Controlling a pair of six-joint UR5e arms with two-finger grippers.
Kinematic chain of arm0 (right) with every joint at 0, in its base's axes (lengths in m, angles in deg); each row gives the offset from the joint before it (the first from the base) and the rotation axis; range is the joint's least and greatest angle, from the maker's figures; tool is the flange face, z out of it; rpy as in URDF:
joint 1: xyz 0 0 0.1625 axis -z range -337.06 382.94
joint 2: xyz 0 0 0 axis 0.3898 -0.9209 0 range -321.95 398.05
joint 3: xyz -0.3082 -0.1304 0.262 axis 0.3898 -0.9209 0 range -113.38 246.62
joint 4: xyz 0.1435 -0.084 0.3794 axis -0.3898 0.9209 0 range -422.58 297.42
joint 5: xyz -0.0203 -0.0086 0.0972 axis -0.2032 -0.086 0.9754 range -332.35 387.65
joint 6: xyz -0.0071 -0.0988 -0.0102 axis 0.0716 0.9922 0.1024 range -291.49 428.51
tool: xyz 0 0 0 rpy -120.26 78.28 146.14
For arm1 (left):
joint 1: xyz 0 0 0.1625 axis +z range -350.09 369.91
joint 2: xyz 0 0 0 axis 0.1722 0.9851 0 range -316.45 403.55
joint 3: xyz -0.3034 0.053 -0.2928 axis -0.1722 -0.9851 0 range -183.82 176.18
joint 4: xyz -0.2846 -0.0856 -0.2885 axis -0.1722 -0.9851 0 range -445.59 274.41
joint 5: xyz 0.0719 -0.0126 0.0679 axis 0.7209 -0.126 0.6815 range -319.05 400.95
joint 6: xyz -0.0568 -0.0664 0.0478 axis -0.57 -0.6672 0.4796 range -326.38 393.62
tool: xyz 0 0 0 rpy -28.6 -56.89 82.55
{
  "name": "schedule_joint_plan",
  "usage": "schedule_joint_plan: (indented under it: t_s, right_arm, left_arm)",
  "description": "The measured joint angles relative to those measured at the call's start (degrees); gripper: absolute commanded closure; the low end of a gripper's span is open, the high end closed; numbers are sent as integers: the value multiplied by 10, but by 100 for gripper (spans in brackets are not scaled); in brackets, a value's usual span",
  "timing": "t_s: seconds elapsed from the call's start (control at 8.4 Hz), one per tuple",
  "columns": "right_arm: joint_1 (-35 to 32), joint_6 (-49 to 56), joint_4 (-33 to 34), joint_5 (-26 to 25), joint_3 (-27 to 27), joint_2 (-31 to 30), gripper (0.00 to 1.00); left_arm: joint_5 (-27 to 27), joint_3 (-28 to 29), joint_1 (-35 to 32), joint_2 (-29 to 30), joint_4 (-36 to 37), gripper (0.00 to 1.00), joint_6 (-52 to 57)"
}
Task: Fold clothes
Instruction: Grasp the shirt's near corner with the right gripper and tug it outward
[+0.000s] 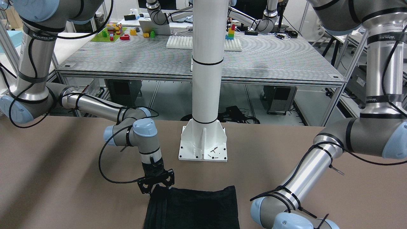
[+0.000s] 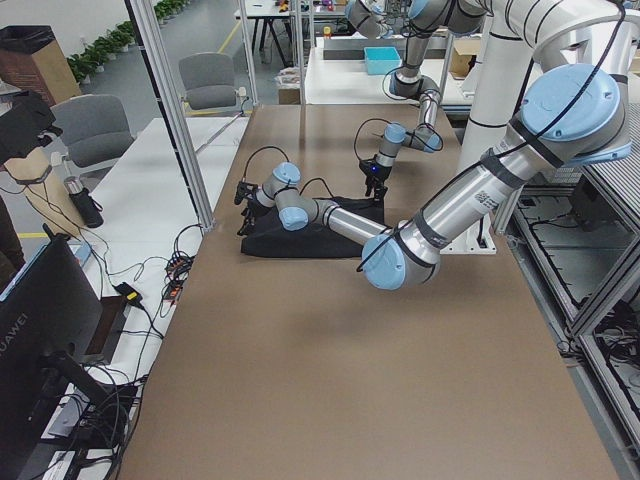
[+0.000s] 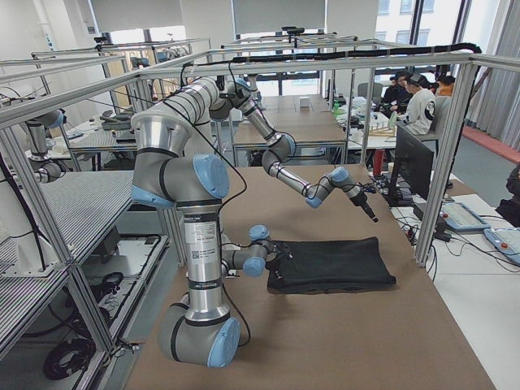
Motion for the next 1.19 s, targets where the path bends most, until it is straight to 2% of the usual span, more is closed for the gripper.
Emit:
schedule_joint_plan:
  t_s: [0.12, 0.24, 0.36, 0.48, 0.6, 1.19]
  right_arm:
    - [4, 0, 0, -7, -2, 0, 34]
    - [8, -1, 0, -11, -4, 0, 42]
    - [13, -1, 1, -17, -5, 1, 58]
    - [15, -1, 2, -21, -5, 1, 81]
    - [16, -1, 2, -24, -4, 2, 99]
    - [18, -21, 2, -36, -2, 1, 100]
  left_arm:
    - [0, 0, 1, -2, 0, 5, 0]
    - [0, 0, 1, -4, -1, 5, 0]
    - [-1, 0, 1, -5, -1, 5, 0]
    - [-4, 0, 1, -6, -1, 5, 1]
    - [-11, -2, 1, -6, -1, 5, 3]
    - [-23, -21, 0, -7, 5, 5, 8]
